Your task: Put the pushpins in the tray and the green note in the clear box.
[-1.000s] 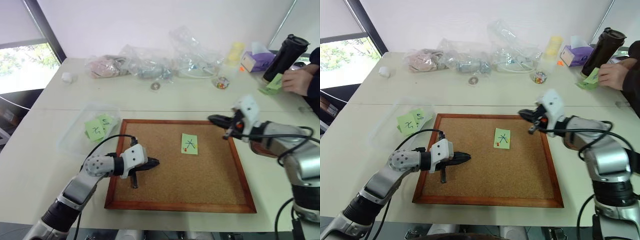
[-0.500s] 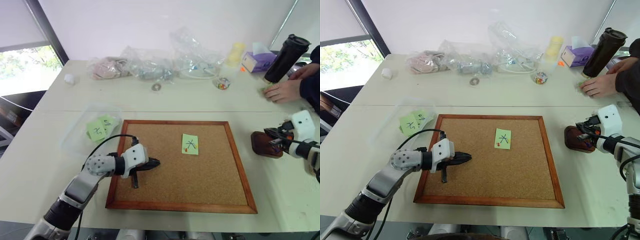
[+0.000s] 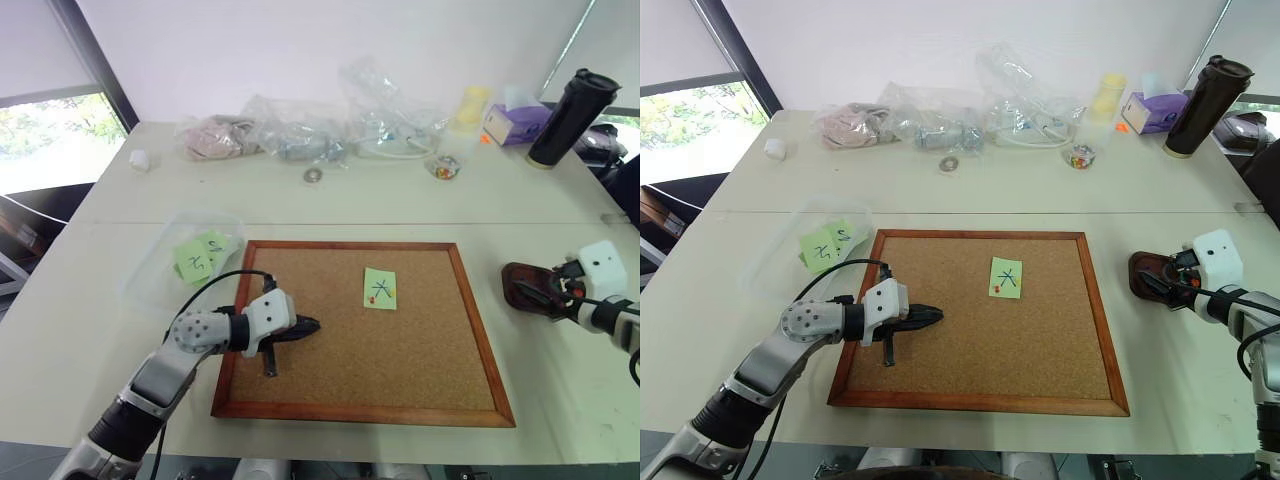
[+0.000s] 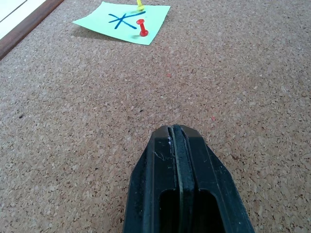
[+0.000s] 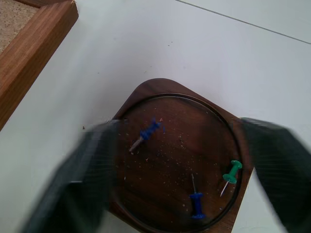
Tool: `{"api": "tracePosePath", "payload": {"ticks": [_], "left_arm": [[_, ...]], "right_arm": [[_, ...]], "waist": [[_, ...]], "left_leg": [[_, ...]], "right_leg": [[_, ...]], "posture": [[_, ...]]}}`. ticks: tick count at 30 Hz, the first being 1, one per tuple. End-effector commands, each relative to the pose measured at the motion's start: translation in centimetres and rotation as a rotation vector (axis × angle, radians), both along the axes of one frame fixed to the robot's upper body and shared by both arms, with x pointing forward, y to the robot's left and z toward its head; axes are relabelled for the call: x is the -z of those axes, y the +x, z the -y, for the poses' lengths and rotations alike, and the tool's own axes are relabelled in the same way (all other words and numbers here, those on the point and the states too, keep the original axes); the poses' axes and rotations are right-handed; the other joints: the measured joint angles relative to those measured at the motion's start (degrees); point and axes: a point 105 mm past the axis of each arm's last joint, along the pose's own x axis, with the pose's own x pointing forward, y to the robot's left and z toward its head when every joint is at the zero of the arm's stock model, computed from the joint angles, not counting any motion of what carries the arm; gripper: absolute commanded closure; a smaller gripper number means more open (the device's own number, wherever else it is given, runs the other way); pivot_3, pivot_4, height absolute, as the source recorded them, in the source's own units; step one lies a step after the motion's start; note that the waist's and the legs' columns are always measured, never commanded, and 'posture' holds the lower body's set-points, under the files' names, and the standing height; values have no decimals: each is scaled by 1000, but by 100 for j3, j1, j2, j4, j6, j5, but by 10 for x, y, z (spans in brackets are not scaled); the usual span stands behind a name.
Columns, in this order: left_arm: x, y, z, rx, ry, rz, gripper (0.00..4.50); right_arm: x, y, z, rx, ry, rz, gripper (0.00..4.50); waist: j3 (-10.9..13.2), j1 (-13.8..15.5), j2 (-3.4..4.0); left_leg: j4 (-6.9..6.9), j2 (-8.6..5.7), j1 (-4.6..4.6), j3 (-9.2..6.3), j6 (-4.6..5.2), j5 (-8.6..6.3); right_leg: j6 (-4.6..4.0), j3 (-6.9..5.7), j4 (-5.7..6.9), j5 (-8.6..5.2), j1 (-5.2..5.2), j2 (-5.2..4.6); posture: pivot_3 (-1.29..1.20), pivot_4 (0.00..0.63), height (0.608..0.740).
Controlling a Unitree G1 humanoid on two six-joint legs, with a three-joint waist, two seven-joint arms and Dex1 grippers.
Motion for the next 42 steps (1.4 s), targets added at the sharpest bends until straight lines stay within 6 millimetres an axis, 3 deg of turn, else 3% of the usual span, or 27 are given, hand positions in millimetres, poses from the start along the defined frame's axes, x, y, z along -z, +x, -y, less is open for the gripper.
{"api": "tracePosePath", "payload": {"ticks": [1, 4, 8, 12, 14, 20, 25, 34, 37, 39, 42], "left_arm": [[35, -5, -11, -38, 103, -108, 4500], [35, -4, -11, -37, 104, -106, 4500], [35, -4, -11, -35, 104, -103, 4500], [34, -4, -11, -34, 104, -101, 4500], [33, -4, -10, -35, 103, -98, 4500], [33, -4, -10, -41, 103, -98, 4500], [34, -4, -10, -45, 102, -99, 4500], [33, -5, -11, -56, 100, -98, 4500], [32, -5, -10, -56, 99, -96, 4500], [30, -5, -9, -57, 100, -94, 4500], [29, -5, -9, -59, 99, -92, 4500]], "right_arm": [[-19, 1, -4, -11, 24, 67, 35], [-25, 3, -10, -18, 60, 94, 35], [-46, 0, -58, -234, 168, 118, 35], [-52, -4, -101, -407, 214, 88, 35], [-47, -6, -132, -516, 213, 62, 35], [-16, -13, -176, -643, 206, -3, 35], [1, -4, -186, -644, 168, 1, 35], [12, 3, -195, -652, 158, 7, 35], [17, 5, -192, -642, 150, -1, 748], [19, 4, -192, -639, 152, -6, 1887], [22, 4, -191, -635, 155, -10, 3254]], "waist": [[0, -1, 0], [-1, 1, 1], [-3, -1, 5], [-3, 3, 1], [-4, -3, -4], [-6, 12, -16], [-6, 9, -16], [-6, 9, -18], [-6, 9, -18], [-7, 8, -18], [-7, 8, -18]], "left_leg": [[0, 0, 0, 0, 0, 0], [0, 0, 1, 0, 0, 0], [0, 0, 1, -1, 0, 0], [0, 0, 1, -3, 2, -1], [0, 0, 1, -4, 3, -2], [1, -1, -2, -8, 3, -2], [1, -1, -2, -8, 2, -1], [1, -1, -1, -9, 2, -1], [1, -1, -1, -9, 2, -1], [1, -1, -1, -9, 2, -1], [1, -1, -2, -9, 2, -1]], "right_leg": [[0, 0, 0, 0, 1, 0], [0, 0, 0, 0, 2, 0], [0, 1, 0, 0, 2, -1], [0, 0, -1, 0, 4, 0], [0, 0, -1, 0, 4, 0], [0, -2, -5, 0, 2, -3], [-1, -2, -4, 0, 0, -3], [-1, -3, -4, 0, 1, -3], [-1, -3, -4, 0, 1, -3], [-1, -3, -4, 0, 0, -3], [-1, -3, -4, 0, 1, -3]], "posture": [[0, 150, 740], [0, 150, 740], [0, 150, 740], [0, 150, 740], [0, 150, 740], [0, 150, 740], [0, 150, 740], [0, 150, 740], [0, 150, 740], [0, 150, 740], [0, 150, 740]]}}
